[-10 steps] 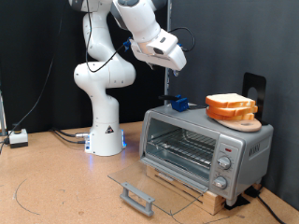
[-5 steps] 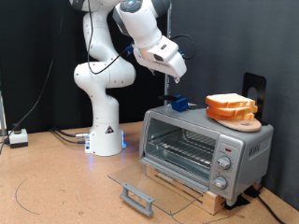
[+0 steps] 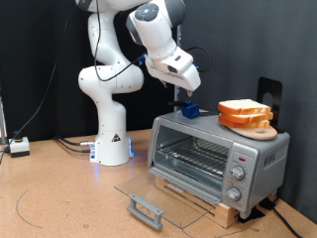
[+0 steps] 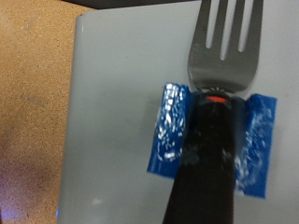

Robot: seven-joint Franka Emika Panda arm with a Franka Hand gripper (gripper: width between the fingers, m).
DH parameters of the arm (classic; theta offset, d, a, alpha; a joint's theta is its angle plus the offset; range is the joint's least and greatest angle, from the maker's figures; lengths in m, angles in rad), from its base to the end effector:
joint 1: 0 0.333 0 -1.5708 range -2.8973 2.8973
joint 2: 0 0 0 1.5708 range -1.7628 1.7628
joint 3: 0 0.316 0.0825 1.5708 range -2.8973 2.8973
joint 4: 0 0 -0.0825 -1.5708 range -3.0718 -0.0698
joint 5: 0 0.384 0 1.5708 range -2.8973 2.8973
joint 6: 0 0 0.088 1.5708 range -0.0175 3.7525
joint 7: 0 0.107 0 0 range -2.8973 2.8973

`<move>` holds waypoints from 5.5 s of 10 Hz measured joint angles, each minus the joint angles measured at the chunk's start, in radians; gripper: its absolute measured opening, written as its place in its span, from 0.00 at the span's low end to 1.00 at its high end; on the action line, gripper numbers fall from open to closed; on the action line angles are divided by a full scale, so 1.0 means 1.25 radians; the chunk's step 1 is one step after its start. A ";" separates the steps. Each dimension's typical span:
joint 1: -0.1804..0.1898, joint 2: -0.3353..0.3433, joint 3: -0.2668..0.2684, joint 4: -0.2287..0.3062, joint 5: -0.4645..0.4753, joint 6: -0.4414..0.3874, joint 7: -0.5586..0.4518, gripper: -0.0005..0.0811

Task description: Make a piece of toast with the oven

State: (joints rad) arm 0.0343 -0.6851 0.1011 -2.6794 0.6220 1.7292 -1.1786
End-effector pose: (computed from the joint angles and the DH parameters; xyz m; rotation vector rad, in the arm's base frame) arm 0.3034 0.0947 0.4322 -2.1780 -1.3329 -0.0709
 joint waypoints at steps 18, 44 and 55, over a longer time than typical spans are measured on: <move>0.004 0.046 0.146 -0.079 0.104 0.184 0.041 1.00; -0.015 0.042 0.116 -0.064 0.118 0.154 -0.043 1.00; -0.007 0.059 0.151 -0.073 0.132 0.200 -0.040 1.00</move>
State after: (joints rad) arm 0.0259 -0.6109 0.2895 -2.7706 0.7866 1.9786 -1.2290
